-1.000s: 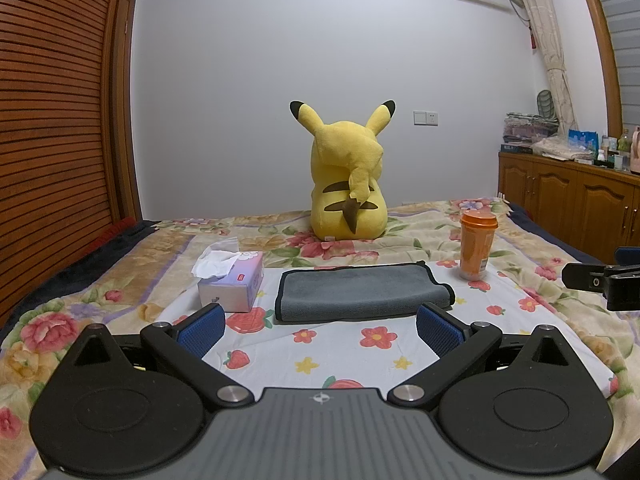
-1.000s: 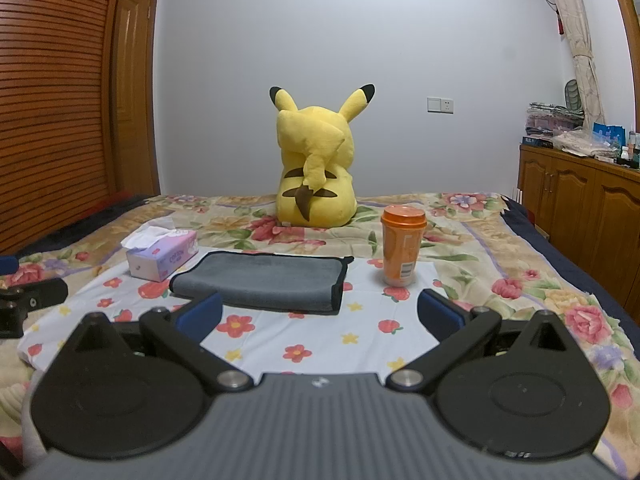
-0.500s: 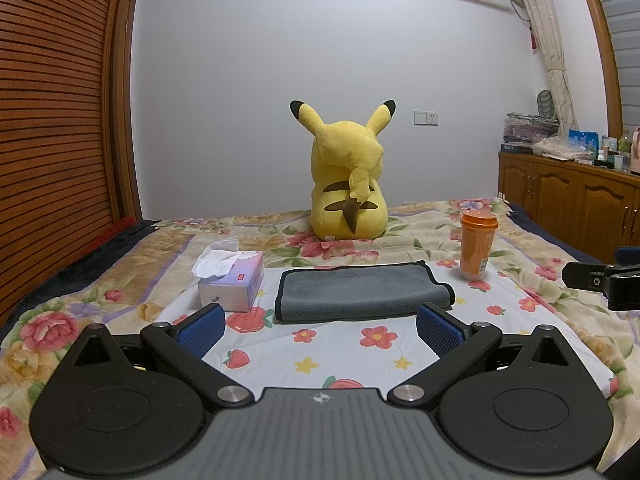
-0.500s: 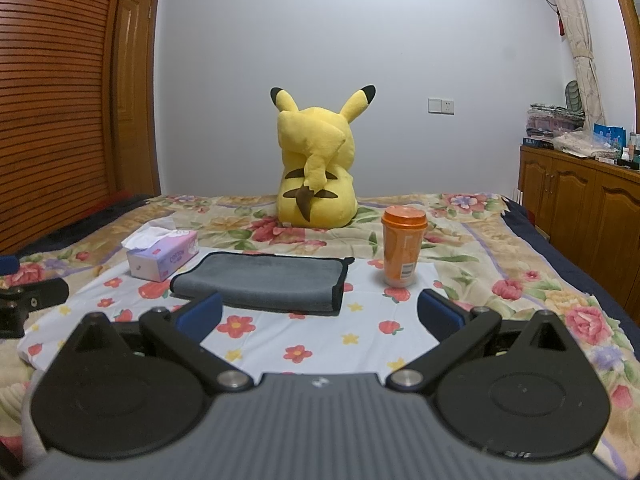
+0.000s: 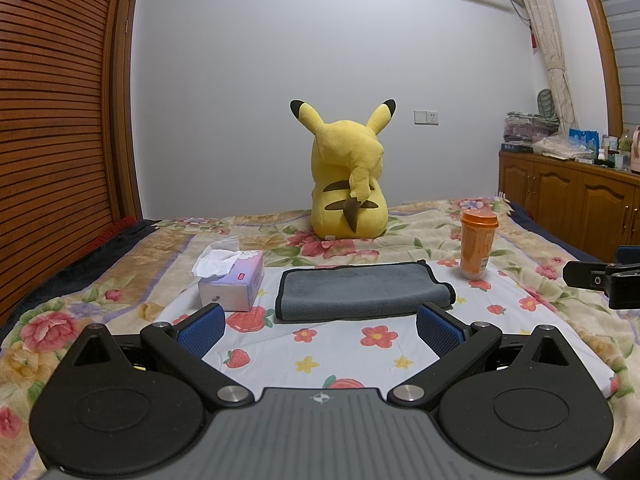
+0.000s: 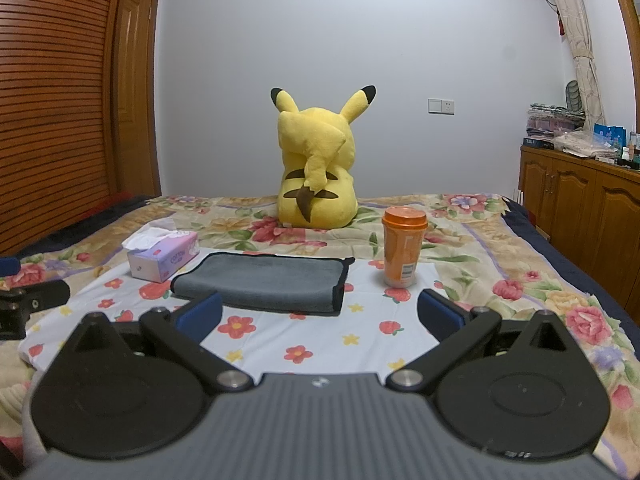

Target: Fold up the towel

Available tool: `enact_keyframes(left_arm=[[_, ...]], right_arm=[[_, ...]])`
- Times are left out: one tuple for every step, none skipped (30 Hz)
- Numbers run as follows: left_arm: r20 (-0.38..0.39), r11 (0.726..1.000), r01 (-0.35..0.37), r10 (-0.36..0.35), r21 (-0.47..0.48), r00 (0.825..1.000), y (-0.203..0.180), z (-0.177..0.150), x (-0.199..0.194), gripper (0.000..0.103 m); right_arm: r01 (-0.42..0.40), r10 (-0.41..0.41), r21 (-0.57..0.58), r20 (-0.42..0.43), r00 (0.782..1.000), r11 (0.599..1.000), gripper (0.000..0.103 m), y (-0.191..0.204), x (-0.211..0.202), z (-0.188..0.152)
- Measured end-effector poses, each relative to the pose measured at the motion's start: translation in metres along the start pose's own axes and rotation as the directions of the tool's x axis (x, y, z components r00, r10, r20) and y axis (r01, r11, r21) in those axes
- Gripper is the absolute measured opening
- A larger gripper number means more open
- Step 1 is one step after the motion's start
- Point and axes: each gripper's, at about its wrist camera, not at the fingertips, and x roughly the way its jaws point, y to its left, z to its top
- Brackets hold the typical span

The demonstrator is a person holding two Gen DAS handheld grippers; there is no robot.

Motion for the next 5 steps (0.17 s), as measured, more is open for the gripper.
enact_keyframes(left_arm=[[0.0,1.0,0.0,0.0,0.0,1.0,0.0,0.0,0.0001,0.103],[0.0,1.0,0.0,0.0,0.0,1.0,0.0,0.0,0.0001,0.103],[0.0,1.0,0.0,0.0,0.001,1.0,0.0,0.0,0.0,0.103],[0.0,1.0,0.0,0.0,0.0,1.0,0.0,0.0,0.0001,0.103],[-0.001,1.0,0.0,0.0,0.0,1.0,0.0,0.0,0.0001,0.103]], right_arm=[[0.001,-0.001,0.0,0.0,1.0,1.0,0.103,0.0002,-0.0003,-0.0001],[0.001,-0.001,0.0,0.0,1.0,1.0,0.103,0.0002,-0.0002,-0.0001],[0.001,-0.001,0.0,0.0,1.0,1.0,0.103,0.0003,-0.0002,-0.0002],[0.0,0.0,0.0,0.0,1.0,1.0,0.103,0.0003,-0.0003,-0.0002],[0.0,0.0,0.0,0.001,1.0,1.0,0.103,0.0002,-0.0002,-0.0001]])
